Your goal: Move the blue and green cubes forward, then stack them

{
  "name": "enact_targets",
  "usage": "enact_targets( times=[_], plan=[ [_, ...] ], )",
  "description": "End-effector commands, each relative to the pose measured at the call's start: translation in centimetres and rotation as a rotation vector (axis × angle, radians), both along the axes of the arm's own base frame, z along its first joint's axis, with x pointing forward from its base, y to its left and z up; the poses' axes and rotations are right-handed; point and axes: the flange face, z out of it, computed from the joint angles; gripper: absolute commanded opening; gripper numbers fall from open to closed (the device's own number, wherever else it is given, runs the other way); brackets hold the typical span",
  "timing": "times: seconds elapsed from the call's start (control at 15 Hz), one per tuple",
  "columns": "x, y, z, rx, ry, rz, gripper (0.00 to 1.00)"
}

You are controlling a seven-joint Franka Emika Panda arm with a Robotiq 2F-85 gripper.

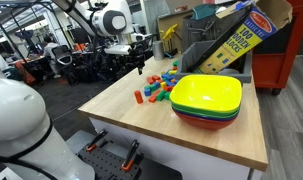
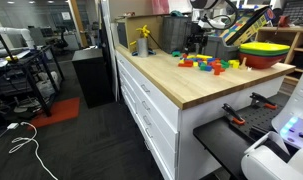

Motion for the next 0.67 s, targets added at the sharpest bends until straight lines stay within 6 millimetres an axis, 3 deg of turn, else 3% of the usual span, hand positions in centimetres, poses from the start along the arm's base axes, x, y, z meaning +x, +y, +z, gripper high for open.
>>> enact_targets(
  times=[0.0,0.6],
  plan=[
    [-0.2,-2.2,-1.6,-0.003,0.024,-0.051,1.0],
    [-2.1,-5.7,-4.7,-0.056,0.114,0.014,1.0]
  ],
)
